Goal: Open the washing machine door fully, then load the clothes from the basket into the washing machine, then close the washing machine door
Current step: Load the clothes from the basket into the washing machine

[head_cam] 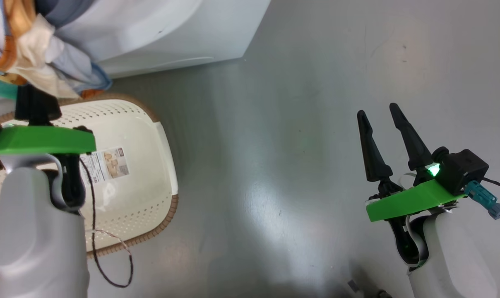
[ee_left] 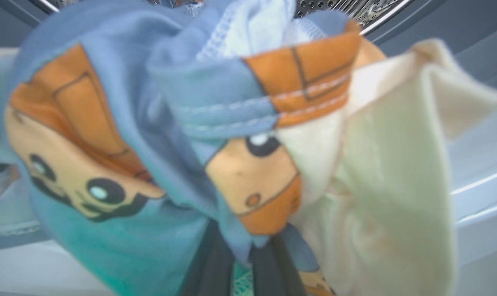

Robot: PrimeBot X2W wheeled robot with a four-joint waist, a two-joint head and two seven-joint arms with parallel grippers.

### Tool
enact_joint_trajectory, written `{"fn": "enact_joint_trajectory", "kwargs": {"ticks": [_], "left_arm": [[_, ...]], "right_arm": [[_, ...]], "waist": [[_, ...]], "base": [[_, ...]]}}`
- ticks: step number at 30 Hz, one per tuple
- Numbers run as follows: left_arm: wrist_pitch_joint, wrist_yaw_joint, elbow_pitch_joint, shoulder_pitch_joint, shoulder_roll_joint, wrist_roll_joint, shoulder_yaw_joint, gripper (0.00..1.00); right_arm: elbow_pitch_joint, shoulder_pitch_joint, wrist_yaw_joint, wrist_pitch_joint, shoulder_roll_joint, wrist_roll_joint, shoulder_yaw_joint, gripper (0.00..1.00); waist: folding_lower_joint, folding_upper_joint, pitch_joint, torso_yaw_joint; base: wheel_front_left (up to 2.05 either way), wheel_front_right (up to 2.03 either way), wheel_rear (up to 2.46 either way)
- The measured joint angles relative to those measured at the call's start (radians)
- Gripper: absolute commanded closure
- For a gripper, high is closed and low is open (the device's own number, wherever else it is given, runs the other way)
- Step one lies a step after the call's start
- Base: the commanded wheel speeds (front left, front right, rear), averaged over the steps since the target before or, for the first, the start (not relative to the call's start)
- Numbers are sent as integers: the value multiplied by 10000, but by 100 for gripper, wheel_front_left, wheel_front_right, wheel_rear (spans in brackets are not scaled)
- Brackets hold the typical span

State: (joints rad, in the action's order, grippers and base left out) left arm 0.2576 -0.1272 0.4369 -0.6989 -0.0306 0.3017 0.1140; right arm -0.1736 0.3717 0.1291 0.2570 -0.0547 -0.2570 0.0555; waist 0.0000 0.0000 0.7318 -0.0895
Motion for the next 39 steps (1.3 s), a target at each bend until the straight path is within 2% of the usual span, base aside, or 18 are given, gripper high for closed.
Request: {"fn": "enact_joint_trajectory", "kwargs": {"ticks": [7,12,16,20,26,39], "left_arm": [[-10,-2,-1363,914,6,111,-134,100],[-8,0,-2184,1088,4,-821,92,100],[-8,10,-2230,993,-194,-1592,67,100],[-8,50,-1912,358,-675,-2128,13,100],[-8,82,-945,-1035,-1214,-2328,-61,100],[-355,84,1850,-3880,-1605,-2196,-65,100]], "right_arm": [[-88,-7,0,0,0,-12,25,0],[-155,-11,0,0,-2,-17,148,0],[-203,-19,0,0,0,-29,234,0],[-221,-20,0,0,-2,-104,265,0],[-240,-21,0,0,-2,-267,272,0],[-236,-31,0,0,0,-276,188,0]], "waist": [[0,0,-313,121],[0,0,-484,209],[1,0,-564,214],[0,0,-591,125],[0,0,-607,-64],[0,0,-332,-31]], "base": [[0,0,0],[0,0,0],[0,0,0],[0,0,0],[0,0,0],[0,0,0]]}}
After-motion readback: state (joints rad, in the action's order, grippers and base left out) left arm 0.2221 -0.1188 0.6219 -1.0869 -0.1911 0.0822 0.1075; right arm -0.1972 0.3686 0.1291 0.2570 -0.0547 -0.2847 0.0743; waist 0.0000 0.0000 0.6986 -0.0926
